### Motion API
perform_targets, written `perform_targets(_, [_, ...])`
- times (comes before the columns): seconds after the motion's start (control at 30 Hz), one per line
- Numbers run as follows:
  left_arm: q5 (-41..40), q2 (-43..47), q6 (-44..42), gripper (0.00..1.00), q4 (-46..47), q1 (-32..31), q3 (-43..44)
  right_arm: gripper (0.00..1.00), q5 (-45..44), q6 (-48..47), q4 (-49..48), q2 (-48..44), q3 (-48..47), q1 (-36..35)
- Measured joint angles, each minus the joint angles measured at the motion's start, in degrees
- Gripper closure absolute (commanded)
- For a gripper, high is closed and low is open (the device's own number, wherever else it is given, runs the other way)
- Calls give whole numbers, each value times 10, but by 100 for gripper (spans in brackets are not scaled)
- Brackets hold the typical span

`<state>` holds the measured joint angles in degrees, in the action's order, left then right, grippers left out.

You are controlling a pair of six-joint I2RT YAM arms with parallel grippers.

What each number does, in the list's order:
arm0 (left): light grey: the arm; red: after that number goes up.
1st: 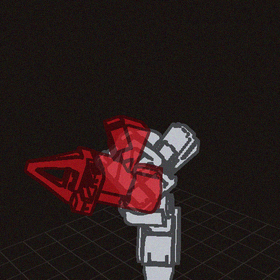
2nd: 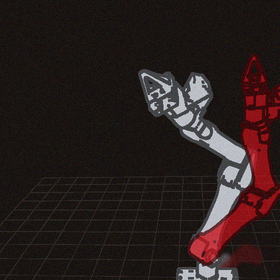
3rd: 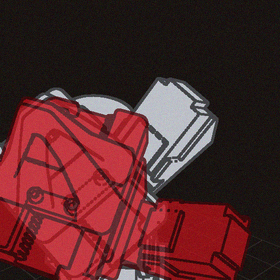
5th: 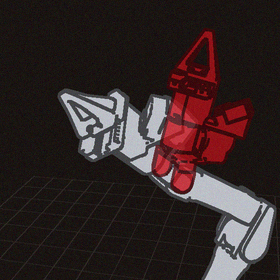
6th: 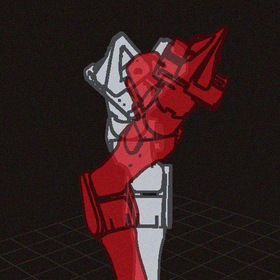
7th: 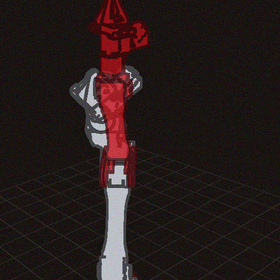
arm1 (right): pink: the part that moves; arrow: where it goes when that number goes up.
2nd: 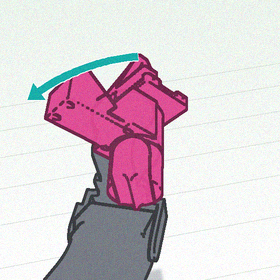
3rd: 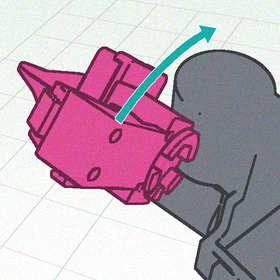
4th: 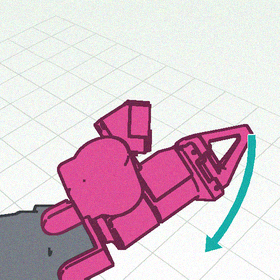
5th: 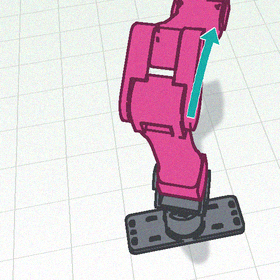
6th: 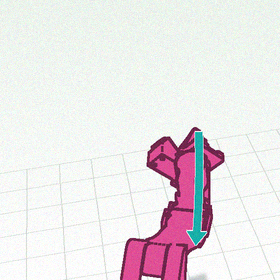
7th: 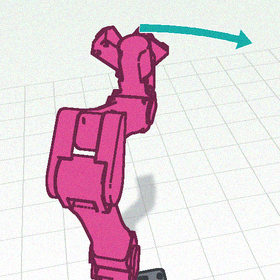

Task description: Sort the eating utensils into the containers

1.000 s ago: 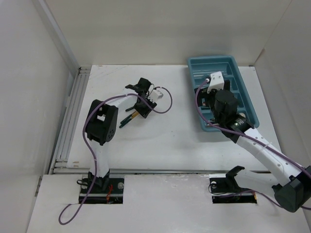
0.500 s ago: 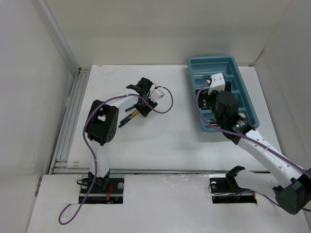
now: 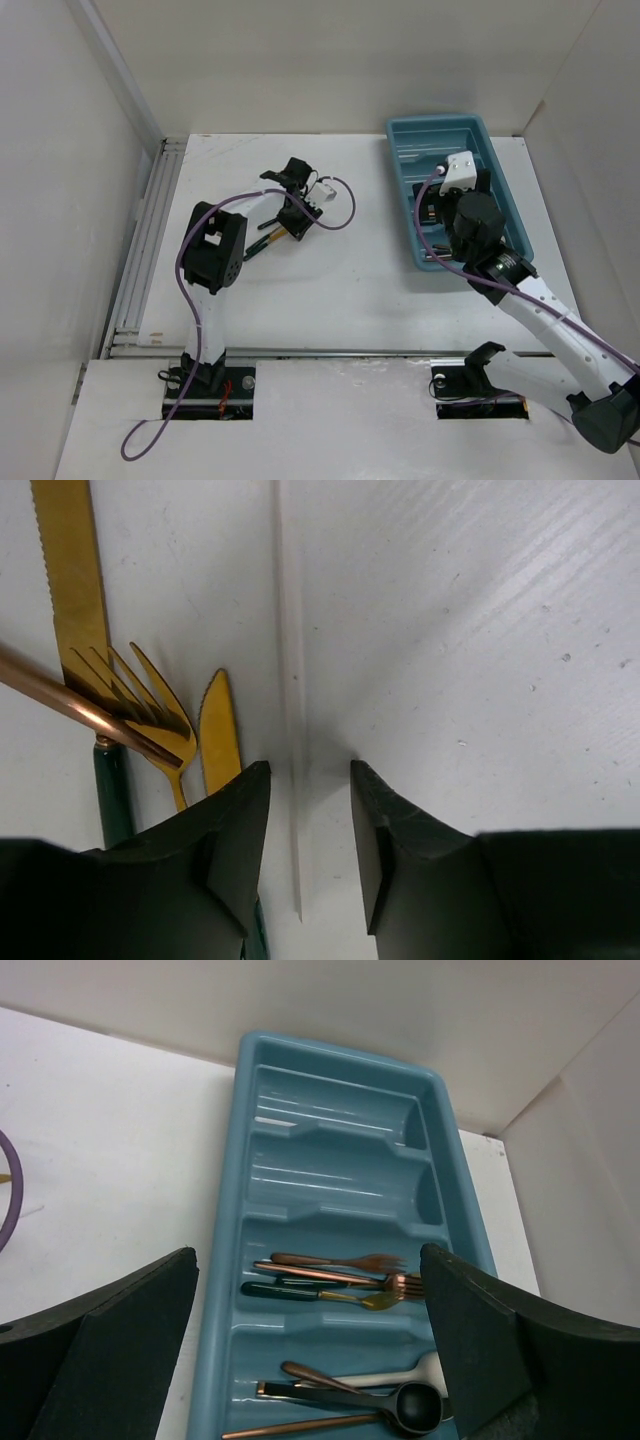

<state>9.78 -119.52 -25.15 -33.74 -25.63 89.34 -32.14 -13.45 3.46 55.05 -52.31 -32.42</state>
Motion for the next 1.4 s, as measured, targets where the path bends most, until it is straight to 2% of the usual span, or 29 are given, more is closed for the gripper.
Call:
perform_targets(0.07, [8,0,-9,73,-6,0,-1,3,-3,-2,0,-2,0,0])
perform_targets(0.1, [10,1,-15,79,-8,-1,-2,3,-5,-3,0,-2,0,0])
perform_targets(0.2, [10,14,-35,84,-12,-15,-24,3,-6,-3,2,-2,0,0])
perform_targets(0.27, [2,21,-47,99,-21,-34,-38,3,-9,-6,2,-2,0,0])
perform_targets(0.3, [-3,22,-51,100,-28,-45,-38,3,-10,-7,3,-2,0,0])
perform_targets(0.5, [15,-4,-54,100,-83,-66,11,3,-12,-9,6,-6,0,0])
perform_targets(0.67, [157,-9,8,100,-99,-34,67,1,30,-19,13,-6,0,0])
perform_targets(0.73, [198,2,52,100,-66,-16,103,1,77,-24,17,10,-2,0])
perform_targets(0.93, [223,123,168,100,48,9,191,1,215,19,8,117,-15,-9])
perform_targets(1.1, [234,180,229,100,106,-7,234,1,303,102,-80,191,-24,-11])
perform_targets(1.4, [226,152,252,100,96,-14,240,1,427,235,-267,280,-83,13])
